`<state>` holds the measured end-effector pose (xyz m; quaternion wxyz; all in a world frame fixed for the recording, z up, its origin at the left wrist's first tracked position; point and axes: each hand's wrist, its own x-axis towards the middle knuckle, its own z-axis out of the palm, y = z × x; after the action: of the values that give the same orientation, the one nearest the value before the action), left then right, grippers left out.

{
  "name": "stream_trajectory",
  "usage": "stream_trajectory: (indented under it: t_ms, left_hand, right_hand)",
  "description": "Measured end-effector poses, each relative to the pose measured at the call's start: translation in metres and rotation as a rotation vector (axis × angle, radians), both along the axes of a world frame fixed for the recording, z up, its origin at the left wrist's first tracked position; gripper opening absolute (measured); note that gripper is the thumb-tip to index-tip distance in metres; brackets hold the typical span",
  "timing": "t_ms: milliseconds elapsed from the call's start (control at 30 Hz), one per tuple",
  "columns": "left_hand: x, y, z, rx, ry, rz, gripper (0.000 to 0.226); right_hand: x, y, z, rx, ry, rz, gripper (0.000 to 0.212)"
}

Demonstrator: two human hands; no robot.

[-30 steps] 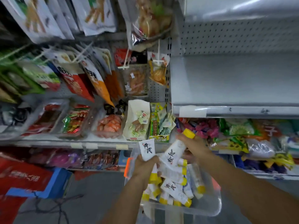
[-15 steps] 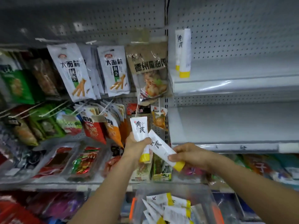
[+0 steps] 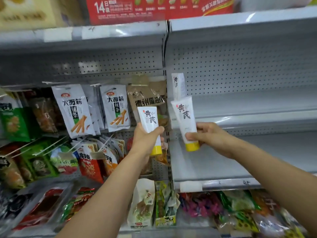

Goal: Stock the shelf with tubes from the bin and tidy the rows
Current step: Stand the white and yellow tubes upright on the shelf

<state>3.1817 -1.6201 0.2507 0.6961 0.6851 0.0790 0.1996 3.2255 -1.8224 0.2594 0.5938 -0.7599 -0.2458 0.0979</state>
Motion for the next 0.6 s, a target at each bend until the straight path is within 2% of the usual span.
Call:
stream_trajectory:
  t_ms: [133, 233, 400, 600]
  left_hand:
    - [0.019, -0.021, 0.018, -0.103, 0.001, -0.034, 0.034]
    - [0.036, -0.032, 0.027, -0.123, -0.009, -0.037, 0.051]
    - [0.063, -0.04, 0.033, -0.011, -0.032, -0.003, 0.056]
    - [0.086, -0.04, 0.039, -0.01, -0.036, 0.028, 0.039]
  right_hand:
    - [0.029, -0.014, 0.035, 0.099, -0.112, -0.166, 0.034]
    - [0.058, -0.02, 0.055, 0.113, -0.161, -0.257, 0.038]
    - [0.111, -0.02, 0.064, 0.019, -0.206, -0.33, 0.043]
    - [0.172, -0.012, 0.055, -0.162, -0.21, -0.334, 0.051]
